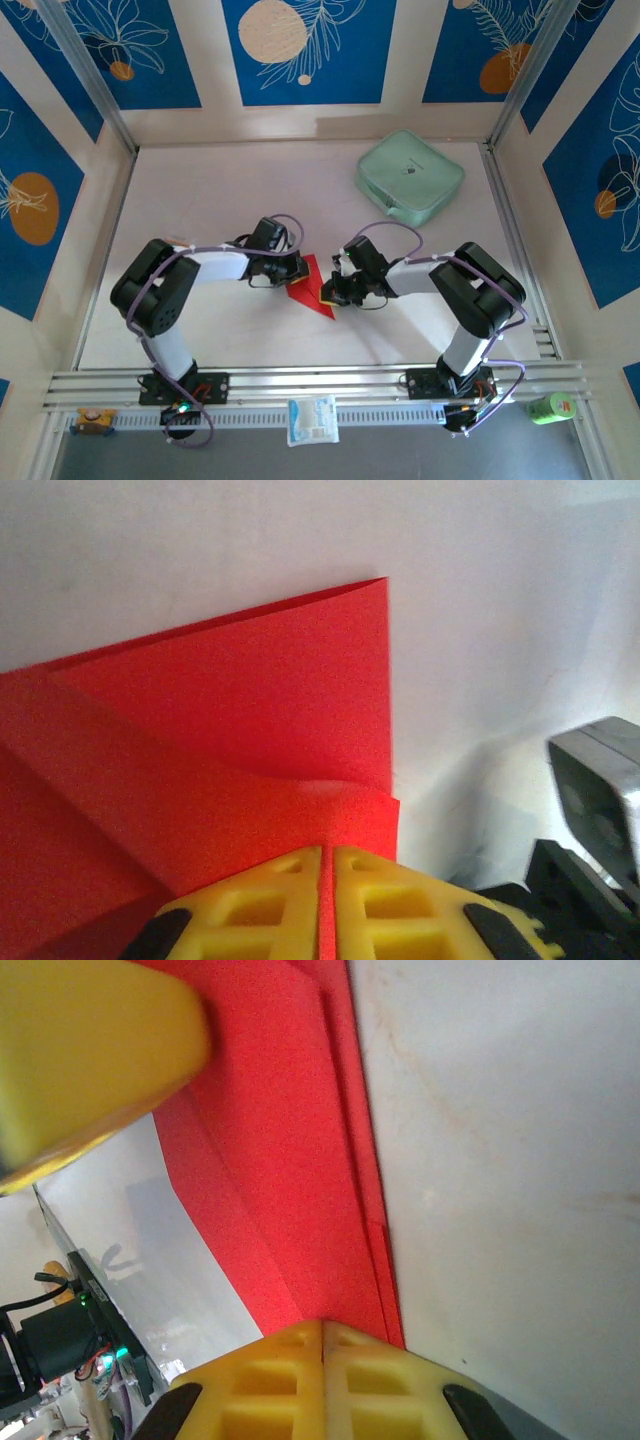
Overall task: Fold a paper plane with a square sheet of paper (pick it up from the middle)
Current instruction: Fourth fold the wing at the center of the table.
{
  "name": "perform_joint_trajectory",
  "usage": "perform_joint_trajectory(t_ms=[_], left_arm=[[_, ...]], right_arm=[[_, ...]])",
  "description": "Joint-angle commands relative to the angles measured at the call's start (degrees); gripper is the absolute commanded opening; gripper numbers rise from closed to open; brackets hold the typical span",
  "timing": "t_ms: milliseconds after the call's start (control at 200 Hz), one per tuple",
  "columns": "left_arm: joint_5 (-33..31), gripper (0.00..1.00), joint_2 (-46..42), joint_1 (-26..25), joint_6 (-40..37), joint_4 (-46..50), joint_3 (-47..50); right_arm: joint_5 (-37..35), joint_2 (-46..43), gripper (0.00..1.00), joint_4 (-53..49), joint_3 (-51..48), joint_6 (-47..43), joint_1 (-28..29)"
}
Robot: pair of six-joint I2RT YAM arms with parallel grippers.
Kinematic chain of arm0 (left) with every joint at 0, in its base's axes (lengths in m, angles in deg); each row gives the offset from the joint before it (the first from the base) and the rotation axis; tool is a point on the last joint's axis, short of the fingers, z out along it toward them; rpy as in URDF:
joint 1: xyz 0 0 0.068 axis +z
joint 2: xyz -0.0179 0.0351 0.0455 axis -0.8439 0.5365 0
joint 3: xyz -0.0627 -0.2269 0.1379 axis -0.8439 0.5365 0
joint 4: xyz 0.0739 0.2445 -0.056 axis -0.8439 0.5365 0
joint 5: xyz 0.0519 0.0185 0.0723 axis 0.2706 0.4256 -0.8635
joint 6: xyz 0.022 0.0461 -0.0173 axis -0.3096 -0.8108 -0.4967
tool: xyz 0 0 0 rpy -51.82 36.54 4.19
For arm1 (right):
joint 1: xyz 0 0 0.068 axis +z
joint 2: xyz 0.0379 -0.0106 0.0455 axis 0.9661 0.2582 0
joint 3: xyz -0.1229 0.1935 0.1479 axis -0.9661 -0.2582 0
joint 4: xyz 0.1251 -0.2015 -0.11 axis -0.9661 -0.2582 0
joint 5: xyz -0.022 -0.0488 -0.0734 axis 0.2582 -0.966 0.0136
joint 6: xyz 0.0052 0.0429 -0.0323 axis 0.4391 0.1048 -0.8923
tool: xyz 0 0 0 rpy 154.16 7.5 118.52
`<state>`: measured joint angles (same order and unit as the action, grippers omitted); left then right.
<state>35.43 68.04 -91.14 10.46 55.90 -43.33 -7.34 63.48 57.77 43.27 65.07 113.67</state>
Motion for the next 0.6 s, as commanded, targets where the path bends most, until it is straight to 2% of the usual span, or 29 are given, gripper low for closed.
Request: perform_joint_trajectory(t_ms=[0,95,270,470,595], left_arm=[[-0.22,0.06,-3.88,-1.37,-0.69,2.58,-0.43],[0.50,0.00,-4.42,-2.67,0.46,2.15,0.76],[2.18,0.00,-1.92,-5.64,3.72,-2.49,3.36],[1.79,0.01,2.29,-5.77,5.50,-6.77,5.82],[-1.32,0.00,2.91,-5.26,4.61,-3.20,5.02]], right_arm=[[-2.02,1.00,0.00,-7.08,-2.53,1.22,0.39],[-2.42,0.88,0.00,-7.53,-2.67,1.18,0.29],[-2.52,0.88,0.00,-7.27,-3.22,1.33,0.23],[-2.27,0.88,0.00,-6.76,-3.72,1.51,0.22],[-2.67,0.94,0.00,-7.47,-3.92,1.19,0.22]])
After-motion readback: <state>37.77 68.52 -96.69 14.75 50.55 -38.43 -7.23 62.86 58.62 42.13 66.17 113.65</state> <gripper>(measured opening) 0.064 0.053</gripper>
